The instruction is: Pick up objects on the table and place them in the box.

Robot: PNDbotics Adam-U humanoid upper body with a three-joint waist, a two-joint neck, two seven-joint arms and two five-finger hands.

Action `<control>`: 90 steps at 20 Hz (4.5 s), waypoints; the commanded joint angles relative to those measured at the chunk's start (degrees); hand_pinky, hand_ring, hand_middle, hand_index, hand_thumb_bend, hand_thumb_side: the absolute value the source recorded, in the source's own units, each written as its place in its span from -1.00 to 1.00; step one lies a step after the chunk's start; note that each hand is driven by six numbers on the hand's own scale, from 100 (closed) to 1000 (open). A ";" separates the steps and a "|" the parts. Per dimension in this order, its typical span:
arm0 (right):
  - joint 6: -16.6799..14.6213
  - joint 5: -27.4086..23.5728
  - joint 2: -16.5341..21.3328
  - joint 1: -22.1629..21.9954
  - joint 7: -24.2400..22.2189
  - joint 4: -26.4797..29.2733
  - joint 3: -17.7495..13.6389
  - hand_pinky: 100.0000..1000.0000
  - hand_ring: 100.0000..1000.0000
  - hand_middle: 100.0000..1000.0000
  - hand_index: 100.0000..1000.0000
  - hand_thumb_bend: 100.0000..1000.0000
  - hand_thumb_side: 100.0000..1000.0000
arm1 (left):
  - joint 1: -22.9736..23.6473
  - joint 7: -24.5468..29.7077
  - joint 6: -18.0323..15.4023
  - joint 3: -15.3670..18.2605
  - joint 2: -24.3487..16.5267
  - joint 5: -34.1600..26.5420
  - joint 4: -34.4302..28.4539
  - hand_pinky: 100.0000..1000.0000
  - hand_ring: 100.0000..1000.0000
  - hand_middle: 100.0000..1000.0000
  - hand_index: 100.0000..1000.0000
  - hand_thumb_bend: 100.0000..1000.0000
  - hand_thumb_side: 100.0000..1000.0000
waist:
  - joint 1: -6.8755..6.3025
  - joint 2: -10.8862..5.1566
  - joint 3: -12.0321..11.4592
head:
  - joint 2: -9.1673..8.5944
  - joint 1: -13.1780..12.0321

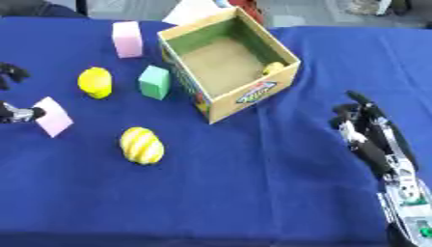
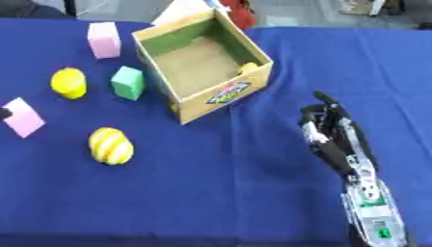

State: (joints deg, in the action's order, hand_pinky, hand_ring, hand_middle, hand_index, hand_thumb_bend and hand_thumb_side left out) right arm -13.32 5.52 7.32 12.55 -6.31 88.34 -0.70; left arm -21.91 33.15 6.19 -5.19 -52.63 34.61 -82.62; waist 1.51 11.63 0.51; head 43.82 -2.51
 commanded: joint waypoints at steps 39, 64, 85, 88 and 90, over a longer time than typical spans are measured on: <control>-0.05 0.40 0.66 0.37 -0.20 0.49 -0.34 0.22 0.15 0.24 0.84 -1.00 -0.26 | -0.05 -1.78 1.55 0.04 2.21 1.62 0.88 0.30 0.22 0.29 0.67 -0.18 0.00 | -0.56 -1.69 0.12 | -0.20 -0.52; -0.09 0.36 0.44 0.54 -0.43 0.29 -0.09 0.22 0.15 0.24 0.84 -1.00 -0.26 | -3.20 -3.70 1.56 -3.97 6.15 3.33 4.42 0.24 0.15 0.20 0.57 -0.43 -0.39 | -0.36 -1.52 0.75 | -0.15 -1.11; -0.07 0.47 0.54 0.54 -0.25 0.27 -0.32 0.22 0.15 0.24 0.84 -1.00 -0.26 | -2.20 -11.83 4.34 0.79 5.07 1.98 -1.45 0.05 -0.08 -0.09 0.31 -1.00 -0.82 | -0.41 -1.55 0.44 | -0.24 -0.83; -0.07 0.47 0.57 0.47 -0.29 0.22 -0.25 0.22 0.15 0.24 0.84 -1.00 -0.27 | -4.25 -12.39 4.23 1.19 4.92 1.71 -3.83 0.05 -0.09 -0.10 0.31 -1.00 -0.82 | -0.42 -1.67 0.37 | -0.08 -0.89; -0.08 0.49 0.56 0.44 -0.41 0.18 -0.13 0.22 0.15 0.24 0.84 -1.00 -0.27 | -6.78 -12.07 3.90 0.62 5.06 1.95 -4.76 0.05 -0.09 -0.10 0.31 -1.00 -0.63 | -0.41 -1.80 0.38 | 0.02 -1.01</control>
State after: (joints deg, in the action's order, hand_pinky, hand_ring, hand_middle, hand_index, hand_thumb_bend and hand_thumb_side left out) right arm -13.35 5.77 7.30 12.58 -6.74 87.97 -0.67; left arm -27.49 21.29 10.28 -5.10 -45.40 36.74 -85.75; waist 1.51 11.63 0.91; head 43.81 -3.42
